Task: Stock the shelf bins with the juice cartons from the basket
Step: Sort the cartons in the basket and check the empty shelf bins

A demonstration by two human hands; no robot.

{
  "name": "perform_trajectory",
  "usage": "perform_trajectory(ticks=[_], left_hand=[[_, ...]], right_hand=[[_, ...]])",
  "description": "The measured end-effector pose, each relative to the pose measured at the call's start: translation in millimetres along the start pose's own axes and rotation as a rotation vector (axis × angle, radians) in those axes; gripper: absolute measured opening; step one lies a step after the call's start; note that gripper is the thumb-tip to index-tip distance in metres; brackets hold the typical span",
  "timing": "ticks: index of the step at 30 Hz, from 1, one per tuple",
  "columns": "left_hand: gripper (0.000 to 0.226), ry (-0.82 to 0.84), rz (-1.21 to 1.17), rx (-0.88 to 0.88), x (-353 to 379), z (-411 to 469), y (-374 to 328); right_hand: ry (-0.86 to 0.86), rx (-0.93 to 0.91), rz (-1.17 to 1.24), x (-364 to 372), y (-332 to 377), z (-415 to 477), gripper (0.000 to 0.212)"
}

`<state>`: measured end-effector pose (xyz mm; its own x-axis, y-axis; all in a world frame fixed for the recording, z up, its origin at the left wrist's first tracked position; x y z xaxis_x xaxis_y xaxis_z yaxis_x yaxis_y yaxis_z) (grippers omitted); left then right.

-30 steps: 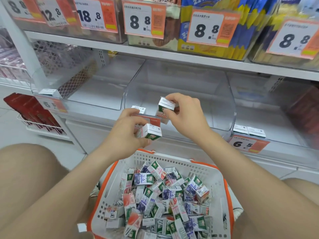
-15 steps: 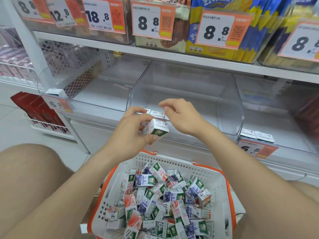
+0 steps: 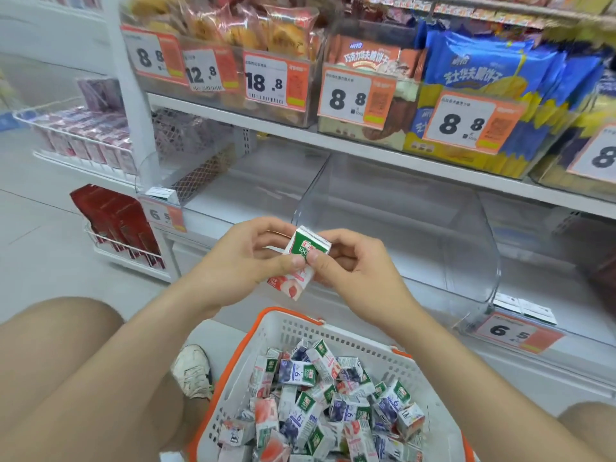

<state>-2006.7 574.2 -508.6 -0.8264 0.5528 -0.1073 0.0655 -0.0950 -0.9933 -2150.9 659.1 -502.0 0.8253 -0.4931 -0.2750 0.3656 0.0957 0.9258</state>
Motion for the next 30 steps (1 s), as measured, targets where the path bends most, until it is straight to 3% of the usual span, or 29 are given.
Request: perform_trajectory(ticks=[3, 7, 9, 12, 16, 19, 23, 27, 30], left_hand=[[0.033, -0.155, 0.173, 0.05, -37.8, 3.5, -8.7], [0.036, -0.467, 0.649, 0.073, -114.9, 18.5, -0.8], [0.041, -0.491, 0.904, 0.045, -143.2, 32.4, 19.1], [0.07, -0.393, 1.125, -0.077, -169.0, 51.0, 64.3], [0.094, -0.346, 1.075, -0.077, -184.5, 61.0, 101.3], [0.1, -0.319, 1.0, -0.055, -182.8, 60.3, 115.6], [0.109, -0.243, 0.98, -0.062, -172.1, 56.9, 134.1], [0.105, -0.237, 1.006, -0.069, -168.1, 54.9, 143.0], [0.105, -0.244, 1.023, -0.062, -165.0, 52.7, 145.2]], right_hand=[[-0.06, 0.026, 0.065, 18.4, 7.7, 8.0, 0.014], [-0.146, -0.02, 0.061, 50.9, 21.1, 27.5, 0.017], [-0.174, -0.06, 0.015, 74.2, 23.9, 45.4, 0.021], [-0.188, -0.169, -0.127, 114.2, 31.2, 79.0, 0.024], [-0.118, -0.237, -0.341, 164.0, 30.1, 126.4, 0.023], [-0.031, -0.151, -0.48, 201.9, 9.6, 164.8, 0.018], [0.169, -0.017, -0.558, 256.3, -21.4, 190.2, 0.03], [0.323, 0.102, -0.459, 285.7, -43.8, 195.8, 0.038], [0.302, 0.177, -0.405, 288.0, -48.3, 205.6, 0.037]])
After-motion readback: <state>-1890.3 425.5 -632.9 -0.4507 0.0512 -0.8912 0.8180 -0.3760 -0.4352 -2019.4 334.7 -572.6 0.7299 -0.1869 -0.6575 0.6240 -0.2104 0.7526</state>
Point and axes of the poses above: each hand's wrist, its own z-axis towards the middle knuckle, its own x-axis out of the palm, y = z × x, the point moved 9 cm from there along z, towards the middle knuckle, and after that the axes turned 10 degrees about -y, right-handed, at the moved point
